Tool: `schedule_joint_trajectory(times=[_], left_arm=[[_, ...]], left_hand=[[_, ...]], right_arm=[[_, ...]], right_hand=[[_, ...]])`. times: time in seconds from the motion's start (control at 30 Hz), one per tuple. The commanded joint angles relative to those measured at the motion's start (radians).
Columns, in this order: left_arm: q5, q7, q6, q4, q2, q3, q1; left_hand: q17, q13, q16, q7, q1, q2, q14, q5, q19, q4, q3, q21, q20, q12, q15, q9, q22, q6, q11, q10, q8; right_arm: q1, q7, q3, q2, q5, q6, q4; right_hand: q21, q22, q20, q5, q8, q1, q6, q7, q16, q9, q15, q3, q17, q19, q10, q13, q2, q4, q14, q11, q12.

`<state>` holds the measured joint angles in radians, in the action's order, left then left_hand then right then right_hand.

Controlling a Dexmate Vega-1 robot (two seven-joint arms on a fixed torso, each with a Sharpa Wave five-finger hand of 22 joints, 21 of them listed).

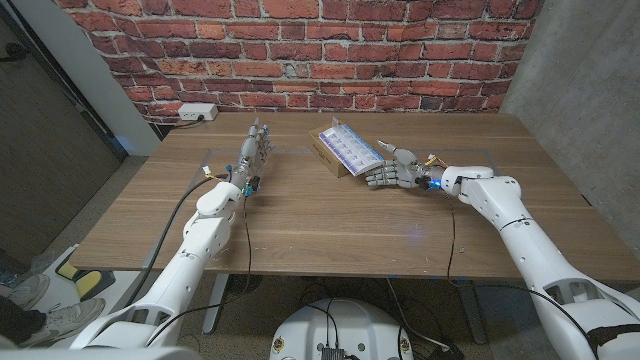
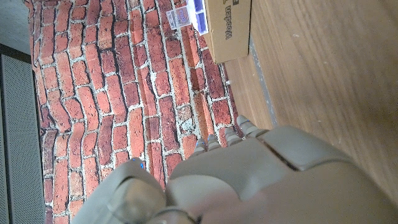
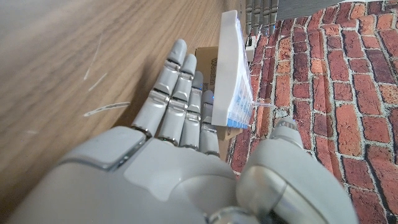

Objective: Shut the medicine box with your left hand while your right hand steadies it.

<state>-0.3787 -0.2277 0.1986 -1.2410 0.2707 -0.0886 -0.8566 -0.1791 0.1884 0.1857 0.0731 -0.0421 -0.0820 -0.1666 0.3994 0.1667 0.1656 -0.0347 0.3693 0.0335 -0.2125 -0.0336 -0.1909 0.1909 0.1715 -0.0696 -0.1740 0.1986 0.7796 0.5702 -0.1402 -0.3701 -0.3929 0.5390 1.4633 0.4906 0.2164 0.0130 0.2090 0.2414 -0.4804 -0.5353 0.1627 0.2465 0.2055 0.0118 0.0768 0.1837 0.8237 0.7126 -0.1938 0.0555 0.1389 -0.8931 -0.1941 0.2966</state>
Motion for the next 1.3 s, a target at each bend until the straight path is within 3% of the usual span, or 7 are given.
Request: schedule_joint_trajectory(times=[0.03, 0.27, 0.6, 0.67, 0.8, 1.03, 1.3], left_arm=[[0.001, -0.005, 0.005, 0.014, -0.004, 0.002, 0.008], [0.002, -0.010, 0.009, 0.025, -0.008, 0.004, 0.013], [0.006, -0.012, 0.012, 0.040, -0.012, 0.008, 0.020], [0.005, -0.014, 0.011, 0.043, -0.013, 0.010, 0.021], [0.007, -0.016, 0.012, 0.049, -0.015, 0.011, 0.024], [0.009, -0.020, 0.015, 0.061, -0.020, 0.014, 0.030], [0.018, -0.025, 0.015, 0.074, -0.025, 0.012, 0.040]], left_hand=[[-0.002, 0.003, -0.001, -0.011, -0.002, -0.061, -0.337, 0.004, 0.222, 0.002, 0.006, -0.002, 0.075, 0.002, -0.008, -0.002, 0.002, 0.350, 0.006, -0.274, -0.002], [-0.002, 0.003, -0.002, -0.010, -0.002, -0.061, -0.339, 0.004, 0.224, 0.002, 0.007, -0.004, 0.075, 0.002, -0.009, -0.002, 0.002, 0.352, 0.004, -0.275, -0.003], [-0.002, 0.003, -0.002, -0.011, -0.002, -0.061, -0.340, 0.004, 0.224, 0.002, 0.008, -0.006, 0.075, 0.002, -0.008, -0.002, 0.002, 0.353, 0.005, -0.277, -0.003], [-0.002, 0.003, -0.002, -0.011, -0.002, -0.061, -0.340, 0.004, 0.225, 0.002, 0.008, -0.006, 0.075, 0.002, -0.008, -0.002, 0.002, 0.353, 0.005, -0.277, -0.003], [-0.002, 0.003, -0.002, -0.011, -0.002, -0.061, -0.340, 0.004, 0.225, 0.002, 0.008, -0.007, 0.075, 0.002, -0.008, -0.002, 0.002, 0.353, 0.005, -0.277, -0.003], [-0.002, 0.003, -0.002, -0.010, -0.002, -0.062, -0.341, 0.004, 0.226, 0.002, 0.009, -0.008, 0.075, 0.002, -0.008, -0.002, 0.002, 0.354, 0.004, -0.278, -0.003], [-0.002, 0.003, -0.001, -0.010, -0.002, -0.062, -0.341, 0.004, 0.224, 0.002, 0.010, -0.009, 0.075, 0.002, -0.007, -0.002, 0.002, 0.354, 0.006, -0.277, -0.003]], right_arm=[[0.013, -0.104, -0.016, 0.001, 0.047, 0.086, 0.082], [-0.002, -0.123, -0.044, -0.009, 0.075, 0.133, 0.103], [-0.033, -0.092, -0.071, -0.013, 0.090, 0.136, 0.073], [-0.032, -0.097, -0.066, -0.005, 0.087, 0.133, 0.068], [-0.027, -0.110, -0.060, 0.004, 0.091, 0.120, 0.067], [0.013, -0.183, -0.008, 0.056, 0.078, 0.064, 0.076], [0.041, -0.208, 0.024, 0.087, 0.072, -0.048, 0.058]], right_hand=[[0.030, 0.011, 0.020, 0.000, 0.014, -0.052, -0.042, 0.041, 0.018, 0.005, 0.042, 0.018, 0.009, 0.036, 0.054, -0.006, 0.011, 0.018, -0.070, 0.024, 0.010], [0.080, 0.042, 0.060, -0.002, 0.026, -0.163, -0.089, 0.024, 0.073, 0.009, 0.100, 0.057, 0.037, 0.066, 0.139, -0.024, 0.024, 0.038, -0.174, 0.055, 0.024], [0.137, 0.105, 0.111, 0.014, 0.022, -0.372, -0.103, 0.002, 0.200, 0.021, 0.178, 0.077, 0.162, 0.038, 0.198, -0.055, -0.022, 0.040, -0.180, 0.110, 0.037], [0.176, 0.139, 0.130, 0.021, 0.040, -0.434, -0.155, -0.022, 0.265, 0.031, 0.204, 0.083, 0.220, 0.044, 0.248, -0.073, -0.009, 0.031, -0.198, 0.141, 0.060], [0.226, 0.187, 0.146, 0.025, 0.063, -0.515, -0.212, -0.049, 0.328, 0.045, 0.218, 0.098, 0.276, 0.040, 0.297, -0.096, 0.013, 0.032, -0.229, 0.165, 0.084], [0.358, 0.260, 0.173, -0.004, 0.138, -0.699, -0.409, -0.117, 0.438, 0.080, 0.220, 0.163, 0.388, 0.046, 0.459, -0.178, 0.111, 0.025, -0.328, 0.210, 0.171], [0.425, 0.286, 0.187, -0.022, 0.160, -0.731, -0.466, -0.125, 0.473, 0.092, 0.219, 0.176, 0.443, 0.047, 0.509, -0.225, 0.111, 0.012, -0.363, 0.227, 0.204]])
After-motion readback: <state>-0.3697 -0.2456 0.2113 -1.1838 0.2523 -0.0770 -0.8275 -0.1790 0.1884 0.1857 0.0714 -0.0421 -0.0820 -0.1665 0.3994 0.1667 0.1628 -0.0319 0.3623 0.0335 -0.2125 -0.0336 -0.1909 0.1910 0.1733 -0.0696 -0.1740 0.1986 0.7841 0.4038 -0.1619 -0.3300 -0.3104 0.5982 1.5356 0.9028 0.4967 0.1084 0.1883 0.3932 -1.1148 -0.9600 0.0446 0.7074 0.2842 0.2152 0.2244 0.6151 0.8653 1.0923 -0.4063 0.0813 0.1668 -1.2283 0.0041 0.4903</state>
